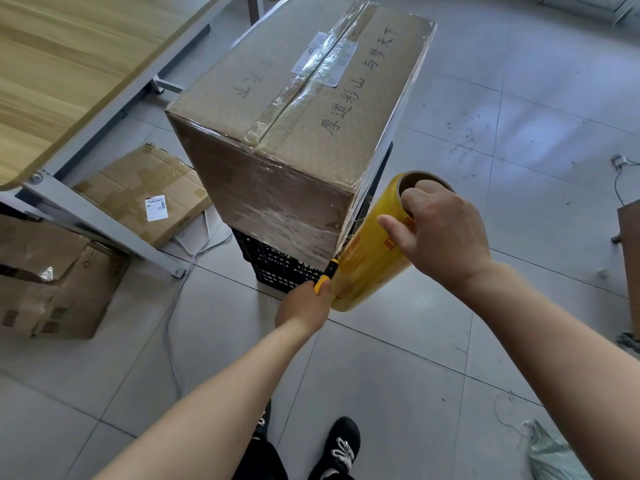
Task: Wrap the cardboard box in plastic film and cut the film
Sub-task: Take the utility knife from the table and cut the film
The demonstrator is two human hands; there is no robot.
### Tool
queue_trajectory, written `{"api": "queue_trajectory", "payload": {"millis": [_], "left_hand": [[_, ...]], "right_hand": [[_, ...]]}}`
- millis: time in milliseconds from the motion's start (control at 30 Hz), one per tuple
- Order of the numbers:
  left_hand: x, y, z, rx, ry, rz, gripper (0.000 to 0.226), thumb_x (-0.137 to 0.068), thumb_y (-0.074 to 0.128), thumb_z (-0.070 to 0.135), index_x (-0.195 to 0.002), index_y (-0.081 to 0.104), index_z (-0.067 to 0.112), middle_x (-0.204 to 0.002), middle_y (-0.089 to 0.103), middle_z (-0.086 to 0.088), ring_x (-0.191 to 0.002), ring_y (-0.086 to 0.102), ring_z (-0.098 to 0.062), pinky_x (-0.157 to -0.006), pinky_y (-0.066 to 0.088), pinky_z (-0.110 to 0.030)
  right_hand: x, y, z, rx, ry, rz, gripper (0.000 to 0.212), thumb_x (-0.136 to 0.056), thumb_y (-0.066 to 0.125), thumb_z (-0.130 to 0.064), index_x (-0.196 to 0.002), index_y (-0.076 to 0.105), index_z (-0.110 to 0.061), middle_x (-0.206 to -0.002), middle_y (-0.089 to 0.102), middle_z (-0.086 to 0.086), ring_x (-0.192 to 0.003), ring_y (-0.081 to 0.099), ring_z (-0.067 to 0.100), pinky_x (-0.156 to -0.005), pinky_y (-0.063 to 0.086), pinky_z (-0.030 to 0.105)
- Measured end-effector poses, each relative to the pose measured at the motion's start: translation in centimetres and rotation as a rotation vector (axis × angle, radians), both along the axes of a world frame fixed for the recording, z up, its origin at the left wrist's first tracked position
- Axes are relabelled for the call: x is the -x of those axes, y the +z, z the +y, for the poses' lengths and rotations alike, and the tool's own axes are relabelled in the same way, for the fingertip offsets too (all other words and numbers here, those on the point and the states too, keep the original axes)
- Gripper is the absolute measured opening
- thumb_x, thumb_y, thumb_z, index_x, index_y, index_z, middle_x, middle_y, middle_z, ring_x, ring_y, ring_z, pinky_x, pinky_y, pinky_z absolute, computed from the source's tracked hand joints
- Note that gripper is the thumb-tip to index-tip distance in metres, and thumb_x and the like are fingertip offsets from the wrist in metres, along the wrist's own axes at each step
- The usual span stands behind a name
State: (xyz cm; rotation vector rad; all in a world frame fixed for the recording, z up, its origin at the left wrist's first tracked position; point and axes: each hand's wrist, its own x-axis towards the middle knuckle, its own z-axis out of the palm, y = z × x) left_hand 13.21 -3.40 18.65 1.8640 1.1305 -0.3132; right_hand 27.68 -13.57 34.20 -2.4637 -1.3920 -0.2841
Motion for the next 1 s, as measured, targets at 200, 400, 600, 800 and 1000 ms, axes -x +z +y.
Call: {"api": "queue_trajectory", "payload": {"millis": [200, 400, 600, 800, 1000], "left_hand": [[3.7, -0.1, -2.2, -0.100, 0.072, -0.067, 0.042, -0.098, 0.034, 0.053, -0.082, 0.053, 0.019, -0.074, 0.058, 0.003, -0.070, 0.055, -0.018, -0.058, 0.038, -0.031], [2.5, -1.2, -1.2, -0.117, 0.031, -0.070, 0.044, -0.099, 0.032, 0.052, -0.090, 0.057, 0.017, -0.081, 0.059, 0.002, -0.081, 0.057, -0.024, -0.065, 0.042, -0.032], [2.1, -2.7, -0.8, -0.122, 0.007, -0.106, 0.040, -0.099, 0.034, 0.050, -0.085, 0.054, 0.019, -0.078, 0.059, 0.001, -0.079, 0.059, -0.024, -0.065, 0.043, -0.034], [-0.1, -4.1, -0.5, -0.018, -0.009, 0.044, 0.044, -0.098, 0.030, 0.052, -0.089, 0.052, 0.015, -0.080, 0.056, -0.002, -0.070, 0.055, -0.024, -0.059, 0.044, -0.030], [-0.2, -4.8, 0.6, 0.096, 0.021, 0.160, 0.048, -0.097, 0.031, 0.053, -0.100, 0.055, 0.012, -0.079, 0.056, -0.006, -0.060, 0.053, -0.024, -0.054, 0.041, -0.026]], "right_hand": [[-0.2, 0.1, -0.1, 0.006, 0.001, -0.002, 0.041, -0.081, 0.073, -0.027, -0.066, 0.036, -0.016, -0.064, 0.036, 0.000, -0.052, 0.035, 0.019, -0.047, 0.014, 0.015], [-0.1, 0.0, -0.3, 0.006, 0.015, -0.006, 0.043, -0.080, 0.073, -0.026, -0.067, 0.034, -0.017, -0.064, 0.034, -0.001, -0.052, 0.033, 0.018, -0.049, 0.012, 0.013], [-0.4, -0.3, -0.5, -0.003, 0.028, 0.004, 0.041, -0.083, 0.071, -0.028, -0.067, 0.034, -0.017, -0.065, 0.035, -0.001, -0.054, 0.035, 0.017, -0.049, 0.014, 0.014], [-0.5, -0.5, -0.5, -0.007, 0.035, 0.006, 0.041, -0.082, 0.072, -0.027, -0.068, 0.035, -0.017, -0.066, 0.036, -0.001, -0.055, 0.035, 0.018, -0.049, 0.014, 0.014], [-0.7, -1.0, -0.5, -0.018, 0.046, -0.013, 0.042, -0.081, 0.073, -0.026, -0.067, 0.035, -0.017, -0.066, 0.035, -0.001, -0.054, 0.035, 0.018, -0.050, 0.019, 0.021]]}}
